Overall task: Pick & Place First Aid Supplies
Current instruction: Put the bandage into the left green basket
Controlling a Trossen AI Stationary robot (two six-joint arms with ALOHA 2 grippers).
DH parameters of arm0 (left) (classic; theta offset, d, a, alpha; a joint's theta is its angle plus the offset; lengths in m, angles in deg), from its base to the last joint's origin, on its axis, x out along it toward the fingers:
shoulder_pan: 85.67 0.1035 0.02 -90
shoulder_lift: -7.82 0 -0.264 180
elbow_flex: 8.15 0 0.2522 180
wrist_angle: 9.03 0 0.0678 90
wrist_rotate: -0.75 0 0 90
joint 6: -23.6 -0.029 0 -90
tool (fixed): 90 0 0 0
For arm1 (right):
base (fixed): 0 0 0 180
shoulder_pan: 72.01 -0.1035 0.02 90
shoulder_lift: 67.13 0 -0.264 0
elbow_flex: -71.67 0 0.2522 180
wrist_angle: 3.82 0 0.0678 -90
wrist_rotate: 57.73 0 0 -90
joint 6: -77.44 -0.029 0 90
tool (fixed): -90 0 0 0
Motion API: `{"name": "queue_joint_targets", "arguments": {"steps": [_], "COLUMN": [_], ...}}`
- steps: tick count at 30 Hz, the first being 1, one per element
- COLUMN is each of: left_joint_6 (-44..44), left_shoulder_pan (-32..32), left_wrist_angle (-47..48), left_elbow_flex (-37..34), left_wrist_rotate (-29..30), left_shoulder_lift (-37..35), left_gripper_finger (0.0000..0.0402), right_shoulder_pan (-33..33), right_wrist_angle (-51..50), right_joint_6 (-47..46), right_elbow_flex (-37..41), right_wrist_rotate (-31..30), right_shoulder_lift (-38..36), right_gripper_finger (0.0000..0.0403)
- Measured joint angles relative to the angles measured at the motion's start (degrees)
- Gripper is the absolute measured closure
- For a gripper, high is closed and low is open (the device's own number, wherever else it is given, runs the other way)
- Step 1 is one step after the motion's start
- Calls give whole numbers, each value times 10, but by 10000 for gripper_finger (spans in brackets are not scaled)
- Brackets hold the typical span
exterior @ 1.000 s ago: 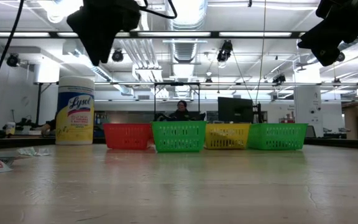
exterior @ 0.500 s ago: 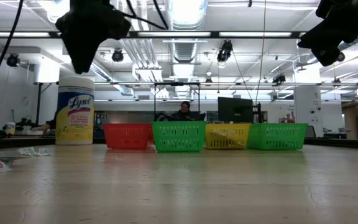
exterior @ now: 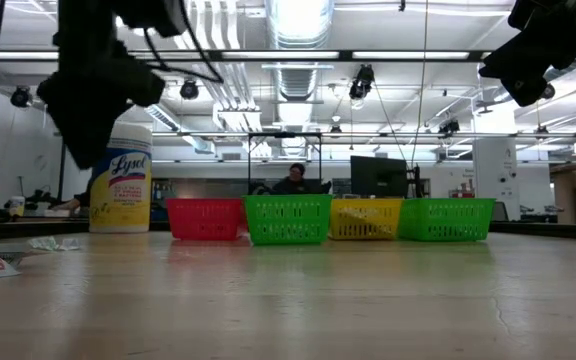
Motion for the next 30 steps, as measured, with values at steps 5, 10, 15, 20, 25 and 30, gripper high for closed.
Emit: {"name": "queue_joint_targets", "arguments": {"steps": [5, 10, 15, 20, 25, 30], "left_joint_6": [-15, -31, -31, -36, -42, -58], "left_shoulder_pan": [0, 0, 1, 4, 14, 25], "left_wrist_angle": [-27, -73, -92, -126, -160, -159], "left_elbow_flex": [-57, -98, -125, -143, -158, -160], "left_wrist_rotate": [-6, -10, -8, -8, -7, -4], "left_shoulder_lift": [-7, -5, -5, -5, 5, 26], "left_gripper_finger": [248, 248, 248, 248, 248, 248], "right_shoulder_pan": [0, 0, 0, 0, 0, 0], "right_wrist_angle": [0, 0, 0, 0, 0, 1], "right_joint_6": [0, 0, 0, 0, 0, 0], "right_elbow_flex": [0, 0, 0, 0, 0, 0], "right_wrist_rotate": [0, 0, 0, 0, 0, 0], "right_shoulder_lift": [0, 0, 0, 0, 0, 0], "right_gripper_finger": [324, 333, 334, 325, 319, 316]}}
